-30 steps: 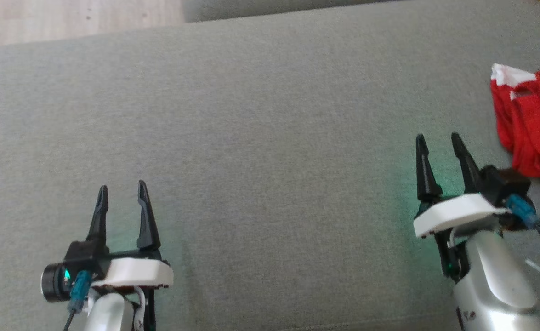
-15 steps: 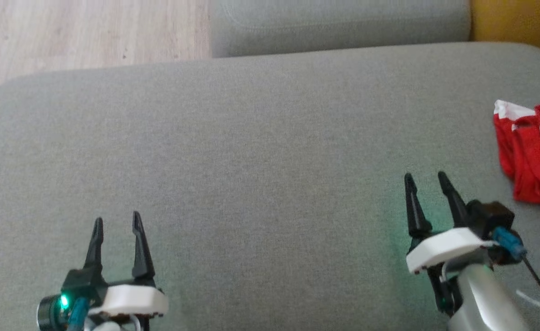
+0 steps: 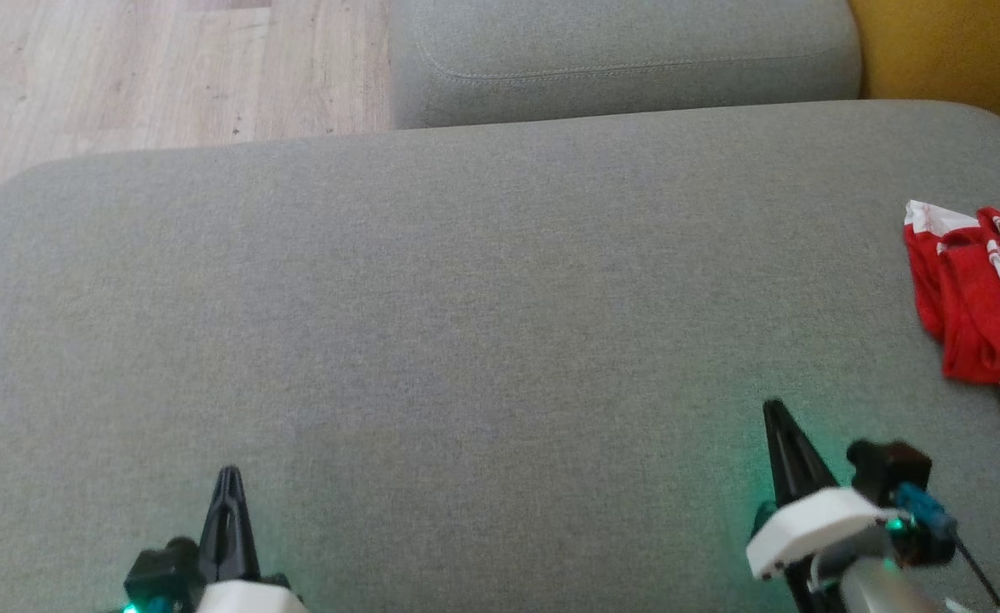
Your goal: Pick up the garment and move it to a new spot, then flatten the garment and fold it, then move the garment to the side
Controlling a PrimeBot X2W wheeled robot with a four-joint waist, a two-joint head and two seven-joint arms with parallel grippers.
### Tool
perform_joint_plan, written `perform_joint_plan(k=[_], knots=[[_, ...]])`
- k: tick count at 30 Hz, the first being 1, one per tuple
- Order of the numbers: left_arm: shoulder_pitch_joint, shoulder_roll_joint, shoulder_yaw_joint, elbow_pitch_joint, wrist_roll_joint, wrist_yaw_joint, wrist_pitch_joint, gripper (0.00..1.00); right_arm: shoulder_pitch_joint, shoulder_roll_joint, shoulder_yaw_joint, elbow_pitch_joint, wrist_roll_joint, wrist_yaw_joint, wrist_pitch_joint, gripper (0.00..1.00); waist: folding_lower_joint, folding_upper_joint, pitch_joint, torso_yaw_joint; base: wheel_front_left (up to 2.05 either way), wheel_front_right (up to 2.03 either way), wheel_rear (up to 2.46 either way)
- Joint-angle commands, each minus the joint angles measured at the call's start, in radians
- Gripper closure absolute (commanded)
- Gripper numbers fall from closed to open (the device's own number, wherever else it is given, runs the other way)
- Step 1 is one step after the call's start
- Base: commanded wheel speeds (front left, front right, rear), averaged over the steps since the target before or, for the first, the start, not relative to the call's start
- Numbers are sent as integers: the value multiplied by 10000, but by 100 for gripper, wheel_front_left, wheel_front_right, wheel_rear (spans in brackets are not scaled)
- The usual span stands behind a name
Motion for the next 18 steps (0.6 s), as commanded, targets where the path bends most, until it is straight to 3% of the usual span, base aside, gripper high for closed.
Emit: perform_joint_plan(k=[1,18], knots=[[-217,3,91,-206,-225,-28,76,100,-290,-10,-63,-251,233,1,56,100,0,-1,0,1,0,0,0],[-345,9,300,-445,-2261,-266,578,100,-180,-14,-335,-769,2270,6,561,100,0,-1,-15,13,0,0,0]])
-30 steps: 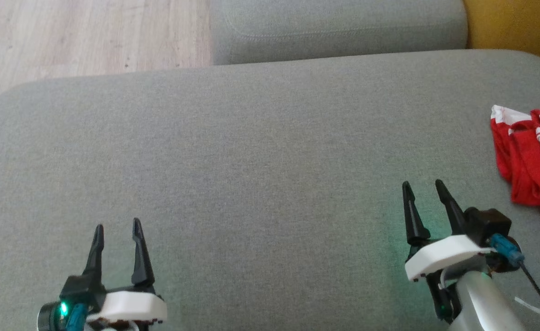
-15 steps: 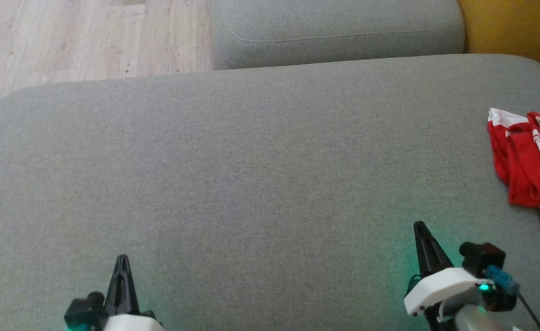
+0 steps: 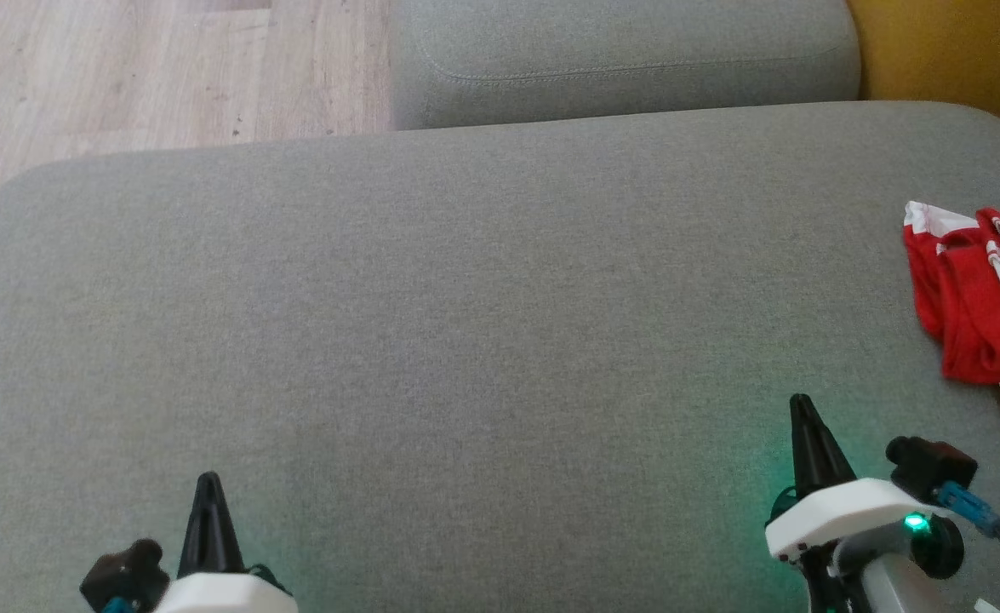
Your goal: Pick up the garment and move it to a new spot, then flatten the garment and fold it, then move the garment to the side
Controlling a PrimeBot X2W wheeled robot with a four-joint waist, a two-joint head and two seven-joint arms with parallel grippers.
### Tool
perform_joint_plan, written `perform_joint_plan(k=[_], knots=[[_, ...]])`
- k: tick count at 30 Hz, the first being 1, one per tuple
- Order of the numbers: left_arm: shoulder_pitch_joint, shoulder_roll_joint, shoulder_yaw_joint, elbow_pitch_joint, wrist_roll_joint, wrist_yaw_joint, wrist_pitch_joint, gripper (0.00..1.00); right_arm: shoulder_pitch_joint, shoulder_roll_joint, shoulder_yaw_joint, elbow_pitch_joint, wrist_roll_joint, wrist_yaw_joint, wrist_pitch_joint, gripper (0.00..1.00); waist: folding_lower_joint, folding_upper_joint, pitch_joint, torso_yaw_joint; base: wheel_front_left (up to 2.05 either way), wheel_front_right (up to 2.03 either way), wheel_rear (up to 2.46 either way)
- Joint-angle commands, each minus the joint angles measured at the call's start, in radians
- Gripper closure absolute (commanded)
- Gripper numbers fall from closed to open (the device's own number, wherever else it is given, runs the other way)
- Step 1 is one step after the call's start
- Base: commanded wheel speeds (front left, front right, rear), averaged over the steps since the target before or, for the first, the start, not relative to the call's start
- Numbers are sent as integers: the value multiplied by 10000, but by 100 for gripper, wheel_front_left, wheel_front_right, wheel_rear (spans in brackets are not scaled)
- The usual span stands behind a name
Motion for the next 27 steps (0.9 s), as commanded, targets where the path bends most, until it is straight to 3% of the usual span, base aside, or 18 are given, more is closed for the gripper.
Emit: perform_joint_plan(k=[1,27], knots=[[-437,11,142,-369,-275,-97,58,100,-424,-20,-38,-396,300,6,60,100,0,-1,-1,1,0,0,0],[-657,19,476,-659,-3075,-426,789,100,-305,-26,-442,-1077,3112,13,782,100,0,-1,-23,18,0,0,0]])
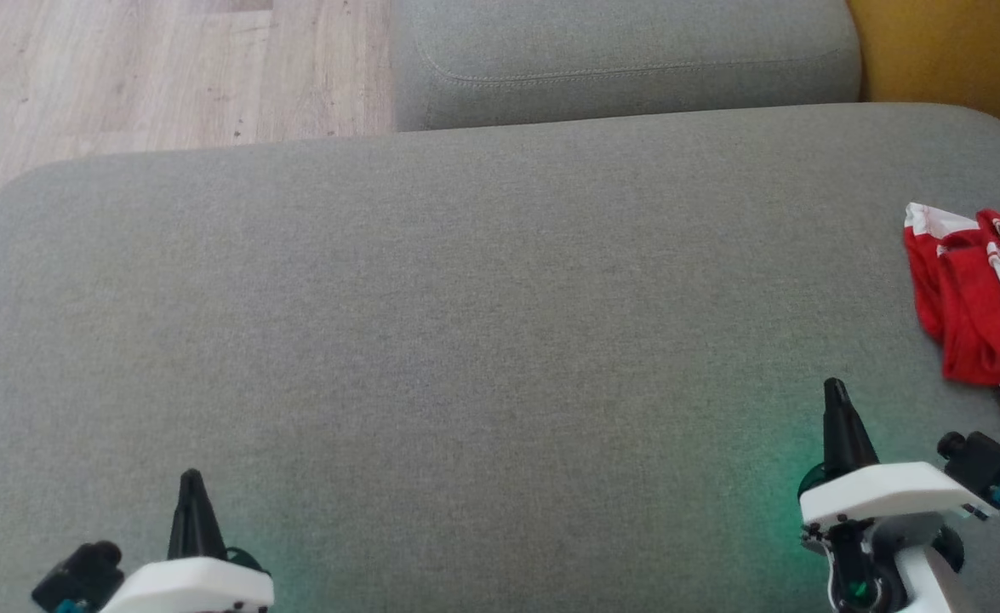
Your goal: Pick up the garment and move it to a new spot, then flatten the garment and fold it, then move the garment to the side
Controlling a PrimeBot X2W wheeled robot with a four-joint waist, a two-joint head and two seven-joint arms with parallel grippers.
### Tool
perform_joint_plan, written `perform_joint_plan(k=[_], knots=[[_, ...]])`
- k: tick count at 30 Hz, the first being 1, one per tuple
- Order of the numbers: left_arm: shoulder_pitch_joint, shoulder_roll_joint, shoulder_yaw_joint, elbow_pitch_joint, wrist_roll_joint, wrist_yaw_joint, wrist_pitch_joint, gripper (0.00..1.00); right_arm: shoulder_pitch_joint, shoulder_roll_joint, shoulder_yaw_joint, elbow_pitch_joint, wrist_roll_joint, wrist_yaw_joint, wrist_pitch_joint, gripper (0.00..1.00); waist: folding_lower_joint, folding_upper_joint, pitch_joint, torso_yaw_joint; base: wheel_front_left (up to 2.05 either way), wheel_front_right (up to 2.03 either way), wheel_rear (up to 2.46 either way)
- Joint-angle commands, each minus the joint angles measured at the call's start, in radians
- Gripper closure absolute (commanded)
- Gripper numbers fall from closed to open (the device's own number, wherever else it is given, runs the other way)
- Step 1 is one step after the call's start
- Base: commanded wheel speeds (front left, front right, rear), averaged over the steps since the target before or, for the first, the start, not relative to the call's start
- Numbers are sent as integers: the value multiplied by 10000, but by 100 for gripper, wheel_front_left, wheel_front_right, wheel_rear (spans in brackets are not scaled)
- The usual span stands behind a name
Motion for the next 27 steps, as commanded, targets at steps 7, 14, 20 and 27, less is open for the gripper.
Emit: perform_joint_plan(k=[7,14,20,27], knots=[[-601,21,318,-445,-869,-145,248,100,-291,-30,-113,-555,884,15,264,100,-1,-1,-6,5,0,0,0],[-663,24,413,-525,-1654,-237,454,100,-259,-32,-226,-746,1673,17,467,100,-1,-1,-12,9,0,0,0],[-717,26,494,-593,-2327,-316,630,100,-231,-33,-324,-909,2349,18,641,100,-1,-1,-17,13,0,0,0],[-779,28,589,-673,-3108,-408,835,100,-198,-35,-437,-1098,3134,20,843,100,-1,-1,-23,18,0,0,0]])
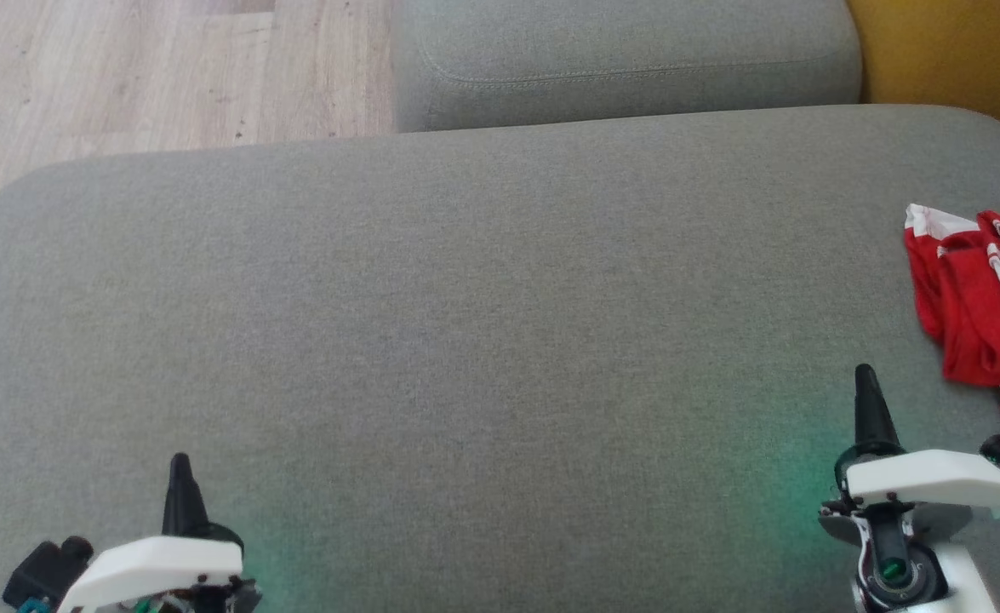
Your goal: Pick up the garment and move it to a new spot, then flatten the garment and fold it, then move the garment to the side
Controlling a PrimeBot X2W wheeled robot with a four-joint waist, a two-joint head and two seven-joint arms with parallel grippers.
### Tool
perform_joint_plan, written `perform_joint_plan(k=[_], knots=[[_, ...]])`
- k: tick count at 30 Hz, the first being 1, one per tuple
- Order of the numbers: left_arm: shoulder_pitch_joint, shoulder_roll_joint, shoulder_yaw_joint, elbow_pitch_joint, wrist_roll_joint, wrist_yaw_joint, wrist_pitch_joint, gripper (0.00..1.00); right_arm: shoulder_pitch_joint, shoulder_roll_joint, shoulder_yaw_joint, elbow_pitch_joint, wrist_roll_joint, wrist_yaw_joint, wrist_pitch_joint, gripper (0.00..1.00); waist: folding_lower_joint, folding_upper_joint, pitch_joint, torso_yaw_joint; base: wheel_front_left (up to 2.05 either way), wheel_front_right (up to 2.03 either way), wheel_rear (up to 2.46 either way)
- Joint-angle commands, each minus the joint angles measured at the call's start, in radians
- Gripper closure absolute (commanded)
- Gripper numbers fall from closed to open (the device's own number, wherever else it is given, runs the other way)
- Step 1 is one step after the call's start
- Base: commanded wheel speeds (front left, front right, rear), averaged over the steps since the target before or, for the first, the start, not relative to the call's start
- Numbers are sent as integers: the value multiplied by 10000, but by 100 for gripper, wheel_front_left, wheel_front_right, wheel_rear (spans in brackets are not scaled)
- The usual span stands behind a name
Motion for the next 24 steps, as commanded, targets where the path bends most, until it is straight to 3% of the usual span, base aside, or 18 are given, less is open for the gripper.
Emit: perform_joint_plan(k=[1,24], knots=[[-516,30,341,-389,-334,-101,77,100,-214,-35,65,-456,357,21,87,100,0,0,-1,1,0,0,0],[-722,38,653,-652,-2913,-405,754,100,-106,-40,-308,-1081,2947,27,754,100,-1,0,-22,17,0,0,0]])
